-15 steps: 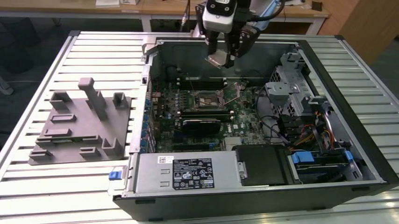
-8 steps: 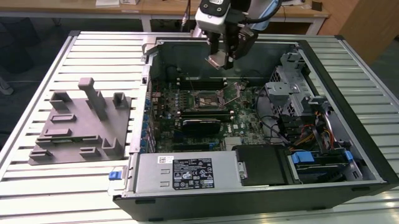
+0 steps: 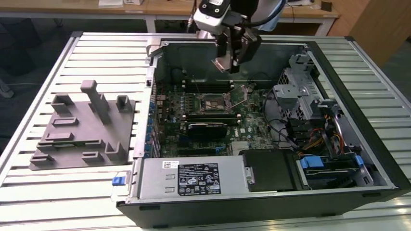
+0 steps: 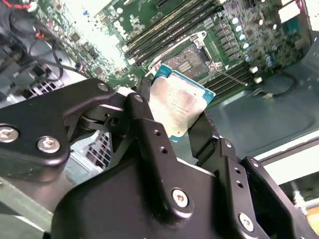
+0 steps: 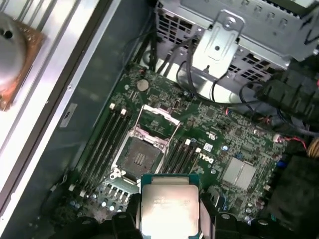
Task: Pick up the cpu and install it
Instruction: 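Place the cpu into insertion slot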
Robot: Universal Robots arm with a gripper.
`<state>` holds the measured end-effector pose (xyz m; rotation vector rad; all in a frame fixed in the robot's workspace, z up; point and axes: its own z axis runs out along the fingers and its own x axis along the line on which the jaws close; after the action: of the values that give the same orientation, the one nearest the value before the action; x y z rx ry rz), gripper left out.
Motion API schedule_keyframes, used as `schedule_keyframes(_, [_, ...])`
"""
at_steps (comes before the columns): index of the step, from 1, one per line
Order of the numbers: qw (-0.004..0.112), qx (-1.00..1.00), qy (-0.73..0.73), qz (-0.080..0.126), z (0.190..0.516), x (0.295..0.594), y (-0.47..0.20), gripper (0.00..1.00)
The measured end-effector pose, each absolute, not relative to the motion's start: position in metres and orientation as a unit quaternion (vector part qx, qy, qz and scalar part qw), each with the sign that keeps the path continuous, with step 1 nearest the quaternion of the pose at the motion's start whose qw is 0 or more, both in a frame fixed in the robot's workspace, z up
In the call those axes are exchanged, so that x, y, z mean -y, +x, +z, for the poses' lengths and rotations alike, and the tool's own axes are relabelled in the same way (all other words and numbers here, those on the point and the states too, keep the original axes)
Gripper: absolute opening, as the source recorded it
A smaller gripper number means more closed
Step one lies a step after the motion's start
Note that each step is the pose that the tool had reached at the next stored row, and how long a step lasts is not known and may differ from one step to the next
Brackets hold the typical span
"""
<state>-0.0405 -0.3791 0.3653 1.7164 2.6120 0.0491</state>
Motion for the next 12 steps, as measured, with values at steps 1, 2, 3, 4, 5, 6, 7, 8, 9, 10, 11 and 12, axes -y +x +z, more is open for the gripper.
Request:
schedule_keyframes(1, [0.008, -0.831, 0.557, 0.016, 0.3651, 0.3791, -0.0404, 0.54])
schedule_keyframes(2, [0.008, -0.825, 0.565, 0.016, 0.3649, 0.3792, -0.0405, 0.54])
schedule_keyframes(3, [0.008, -0.82, 0.572, 0.015, 0.3648, 0.3792, -0.0405, 0.54])
schedule_keyframes(4, [0.008, -0.815, 0.579, 0.015, 0.3646, 0.3792, -0.0405, 0.54])
schedule_keyframes(5, [0.009, -0.81, 0.586, 0.015, 0.3644, 0.3791, -0.0405, 0.54])
schedule_keyframes(6, [0.009, -0.805, 0.593, 0.015, 0.3642, 0.3791, -0.0405, 0.54])
schedule_keyframes(7, [0.009, -0.8, 0.6, 0.015, 0.364, 0.3791, -0.0405, 0.54])
schedule_keyframes(8, [0.009, -0.795, 0.607, 0.015, 0.3638, 0.3791, -0.0405, 0.54])
schedule_keyframes(9, [0.009, -0.789, 0.614, 0.015, 0.3635, 0.3791, -0.0405, 0.54])
schedule_keyframes(10, [0.009, -0.784, 0.621, 0.015, 0.3632, 0.379, -0.0404, 0.54])
schedule_keyframes(11, [0.009, -0.779, 0.626, 0.015, 0.3629, 0.379, -0.0404, 0.54])
schedule_keyframes(12, [0.01, -0.775, 0.632, 0.015, 0.3625, 0.3789, -0.0405, 0.54])
